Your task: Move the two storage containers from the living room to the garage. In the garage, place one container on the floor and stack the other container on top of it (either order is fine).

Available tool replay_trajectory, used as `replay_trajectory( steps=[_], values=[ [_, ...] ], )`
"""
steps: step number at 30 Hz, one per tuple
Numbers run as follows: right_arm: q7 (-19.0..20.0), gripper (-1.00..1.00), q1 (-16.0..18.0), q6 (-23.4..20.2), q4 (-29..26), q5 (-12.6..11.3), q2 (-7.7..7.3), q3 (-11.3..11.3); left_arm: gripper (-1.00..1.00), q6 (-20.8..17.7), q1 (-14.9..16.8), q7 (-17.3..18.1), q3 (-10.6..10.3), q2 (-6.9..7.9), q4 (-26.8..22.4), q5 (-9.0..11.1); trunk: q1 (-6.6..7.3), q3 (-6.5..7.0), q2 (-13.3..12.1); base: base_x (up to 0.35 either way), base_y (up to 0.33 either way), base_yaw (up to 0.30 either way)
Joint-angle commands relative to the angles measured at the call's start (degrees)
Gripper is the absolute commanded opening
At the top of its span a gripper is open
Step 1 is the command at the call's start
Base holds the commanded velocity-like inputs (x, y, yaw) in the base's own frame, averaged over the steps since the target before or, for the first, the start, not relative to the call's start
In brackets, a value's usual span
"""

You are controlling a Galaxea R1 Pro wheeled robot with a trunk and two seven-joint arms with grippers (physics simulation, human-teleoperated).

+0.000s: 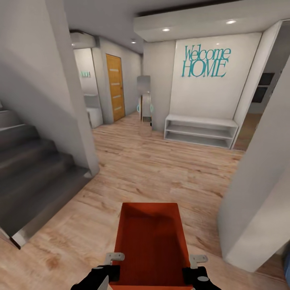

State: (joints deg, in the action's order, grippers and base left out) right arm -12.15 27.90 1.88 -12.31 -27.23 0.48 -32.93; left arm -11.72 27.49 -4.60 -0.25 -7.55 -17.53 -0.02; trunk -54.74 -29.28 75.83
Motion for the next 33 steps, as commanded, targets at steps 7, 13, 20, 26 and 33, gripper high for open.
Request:
replay_trajectory(
  steps=[7,13,20,26,33],
  values=[
    [-0.86,-1.0,0.05,0.32,0.71,-1.42,0.0,0.06,-1.0,0.2,0.02,-0.58,-0.19,0.0,-0.31,-0.85,-0.03,-0.05,0.03,0.32,0.0,0.0],
    [-0.86,-1.0,0.05,0.32,0.71,-1.42,0.0,0.06,-1.0,0.2,0.02,-0.58,-0.19,0.0,-0.31,-0.86,-0.03,-0.05,0.03,0.32,0.0,0.0],
    [-0.86,-1.0,0.05,0.32,0.71,-1.42,0.01,0.06,-1.0,0.2,0.02,-0.58,-0.19,0.01,-0.31,-0.86,-0.03,-0.05,0.03,0.32,0.0,0.0],
    [-0.86,-1.0,0.05,0.31,0.71,-1.42,0.02,0.06,-1.0,0.2,0.02,-0.58,-0.19,0.03,-0.31,-0.86,-0.03,-0.05,0.03,0.32,0.0,0.0],
    [-0.86,-1.0,0.05,0.32,0.71,-1.42,-0.01,0.06,-1.0,0.2,0.02,-0.58,-0.19,0.02,-0.31,-0.86,-0.03,-0.05,0.03,0.32,0.0,0.0]
  ],
)
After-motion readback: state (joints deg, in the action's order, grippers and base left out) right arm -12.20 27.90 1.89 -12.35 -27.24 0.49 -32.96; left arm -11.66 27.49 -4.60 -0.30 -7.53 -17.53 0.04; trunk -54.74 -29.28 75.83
